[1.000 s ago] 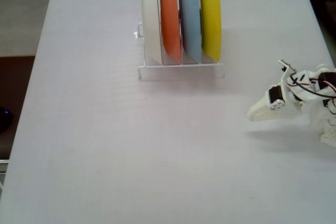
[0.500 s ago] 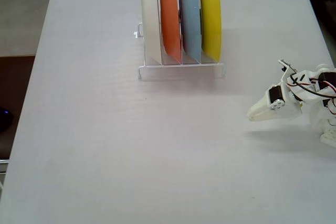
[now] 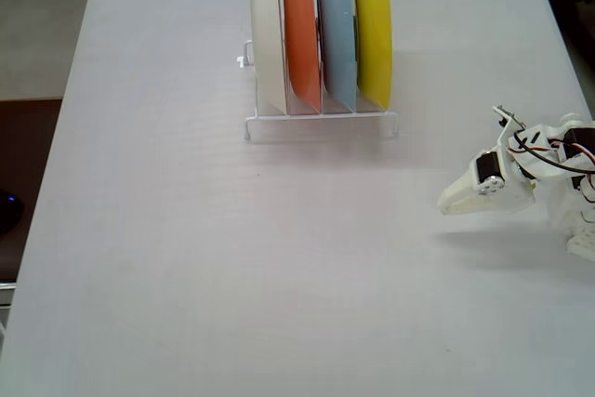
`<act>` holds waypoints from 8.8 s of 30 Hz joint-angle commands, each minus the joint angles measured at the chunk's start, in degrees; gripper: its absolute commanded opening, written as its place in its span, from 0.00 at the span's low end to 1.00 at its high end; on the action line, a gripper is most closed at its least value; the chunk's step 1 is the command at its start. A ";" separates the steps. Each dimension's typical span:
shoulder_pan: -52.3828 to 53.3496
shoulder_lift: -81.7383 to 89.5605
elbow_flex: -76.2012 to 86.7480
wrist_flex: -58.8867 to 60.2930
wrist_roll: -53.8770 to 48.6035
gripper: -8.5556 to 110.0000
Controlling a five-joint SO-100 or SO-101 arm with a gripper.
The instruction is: Please give me two plates.
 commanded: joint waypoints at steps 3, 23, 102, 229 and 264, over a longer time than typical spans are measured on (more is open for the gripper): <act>-0.18 1.49 -0.35 -0.53 0.26 0.07; -0.18 1.49 -0.35 -0.53 0.35 0.07; 33.84 -62.05 -83.94 6.94 -44.12 0.38; -10.72 -83.94 -127.18 -28.48 -11.87 0.07; -11.43 -82.88 -126.91 -25.49 -14.59 0.07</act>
